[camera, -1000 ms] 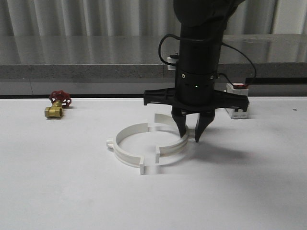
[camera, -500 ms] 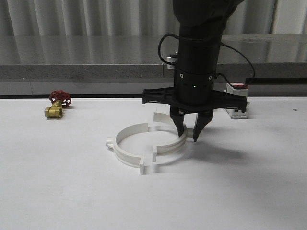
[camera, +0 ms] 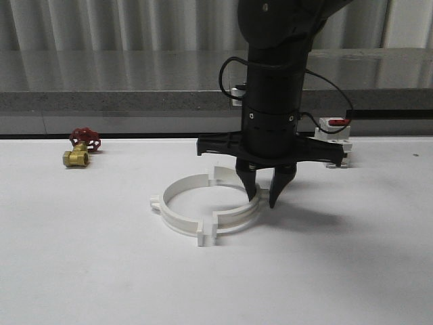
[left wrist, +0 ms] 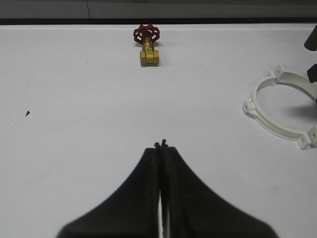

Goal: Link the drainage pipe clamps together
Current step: 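Push the held half against the placed half to close the ring, then open the right gripper and lift it away from the ring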

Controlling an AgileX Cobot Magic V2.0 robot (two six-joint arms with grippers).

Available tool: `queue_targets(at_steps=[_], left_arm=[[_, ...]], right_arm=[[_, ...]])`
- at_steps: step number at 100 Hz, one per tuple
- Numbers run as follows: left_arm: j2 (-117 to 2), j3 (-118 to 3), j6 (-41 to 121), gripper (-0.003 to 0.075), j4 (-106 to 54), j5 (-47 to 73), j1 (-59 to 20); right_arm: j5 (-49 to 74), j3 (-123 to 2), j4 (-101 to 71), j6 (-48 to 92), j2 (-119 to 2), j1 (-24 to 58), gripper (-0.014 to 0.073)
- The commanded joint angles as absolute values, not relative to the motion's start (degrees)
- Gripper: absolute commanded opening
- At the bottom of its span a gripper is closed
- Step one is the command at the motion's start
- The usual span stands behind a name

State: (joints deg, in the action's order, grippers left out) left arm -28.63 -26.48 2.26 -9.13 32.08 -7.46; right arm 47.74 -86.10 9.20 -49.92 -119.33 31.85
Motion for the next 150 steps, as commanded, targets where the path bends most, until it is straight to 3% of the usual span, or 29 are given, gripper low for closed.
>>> queue_targets(at_steps=[1,93,105,131,150], left_arm=[[-28.77,-28.12,2.35,-0.002,-10.01,28.49,-7.27],[-28.77,-28.12,2.35,-0.002,-10.01,28.49,-7.27],[-28.77,-28.12,2.35,-0.002,-10.01,28.49,-7.27],[-28.77,-28.12,2.35,-0.002,-10.01,28.49,-7.27],[-28.77,-28.12,2.35,-0.002,-10.01,28.49,-7.27]], right_arm=[[46.64,-87.9,9.94,-50.39,-116.49,31.91,0.0088],[45.81,-87.9,6.9,-50.46,-116.54,31.91,0.0097],[45.75,-87.9,6.82,-50.46,-116.54,31.91,0.0164],[45.34,-87.9,6.82,-50.46,-116.54,31.91,0.0408],[44.69,-87.98,6.82,-50.46,-116.54,31.91,0.0426]])
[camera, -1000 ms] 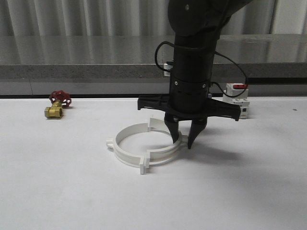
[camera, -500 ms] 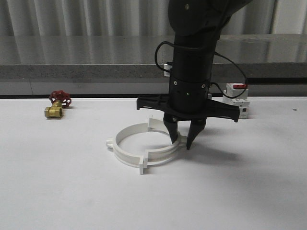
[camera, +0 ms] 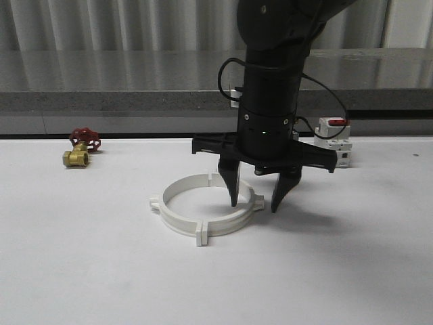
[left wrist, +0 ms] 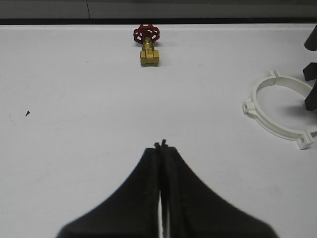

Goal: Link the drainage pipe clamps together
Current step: 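Open the right gripper and lift it away from the ring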

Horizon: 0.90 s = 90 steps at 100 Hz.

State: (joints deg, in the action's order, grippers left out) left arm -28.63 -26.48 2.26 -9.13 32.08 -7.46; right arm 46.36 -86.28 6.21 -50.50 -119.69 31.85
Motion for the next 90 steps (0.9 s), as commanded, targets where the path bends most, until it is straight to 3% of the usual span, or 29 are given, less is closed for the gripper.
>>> queue_targets(at_steps=[1,57,90], left_arm=[[-28.77,-28.12,2.35,-0.002,-10.01,28.49,-7.27],[-28.77,-28.12,2.35,-0.002,-10.01,28.49,-7.27],[-28.77,-28.12,2.35,-0.002,-10.01,28.49,-7.27]], right_arm=[[44.66,-87.98,6.82,-50.46,-116.54,31.91,0.0426],[53.78,-91.91,16.7,-40.19,-105.72,29.38,0.0426],[51.26,-74.66,17.83,-35.22,-86.19,20.24,0.0426]])
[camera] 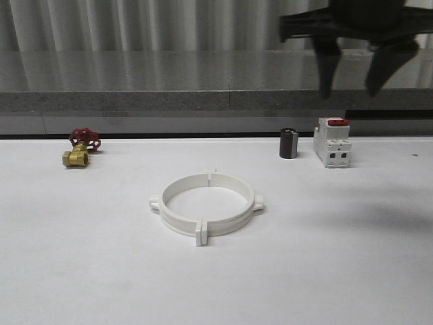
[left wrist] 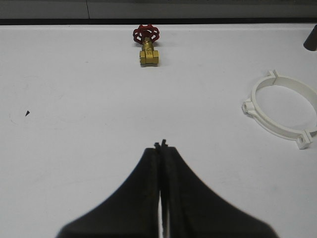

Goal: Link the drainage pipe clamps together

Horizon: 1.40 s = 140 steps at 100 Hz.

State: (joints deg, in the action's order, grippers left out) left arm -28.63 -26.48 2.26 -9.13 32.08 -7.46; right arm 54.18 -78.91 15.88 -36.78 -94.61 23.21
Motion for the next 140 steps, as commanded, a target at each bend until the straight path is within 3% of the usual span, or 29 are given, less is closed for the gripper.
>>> queue_targets(at_steps=[1,25,59,72,73,96,111,140], left_arm=[[-28.77,-28.12,2.35,-0.002,-10.01,28.49,-7.27],[-28.77,-28.12,2.35,-0.002,-10.01,28.49,-7.27],[-28.77,-28.12,2.35,-0.002,-10.01,28.49,-7.27],[-28.77,-28.12,2.35,-0.002,-10.01,28.49,-7.27],[-28.77,-28.12,2.35,-0.002,-10.01,28.49,-7.27],[-28.77,-28.12,2.35,-0.002,-10.01,28.49,-7.27],[-28.77,-28.12,2.35,-0.002,-10.01,28.49,-7.27],[-28.77,-28.12,2.35,-0.002,-10.01,28.49,-7.27]], right_arm=[[51.07,-74.1,17.78,-35.22,-85.66,20.24,0.0426],[48.11,-58.1,17.78,-32.35,-69.01,14.5,0.0426],[48.88,-42.36,16.09,-32.29,-49.22,14.1,0.0387],[48.94,-38.67,15.97,-32.29,-43.2,14.1,0.0303],[49.0,-38.56,15.97,-32.29,-42.95,14.1,0.0235],[48.94,-37.76,17.26,-32.29,-38.68,14.1,0.0126],[48.57,-37.76,18.0,-32.29,-38.68,14.1,-0.0123],[48.87,-37.76,17.94,-32.29,-38.68,14.1,-0.0118]])
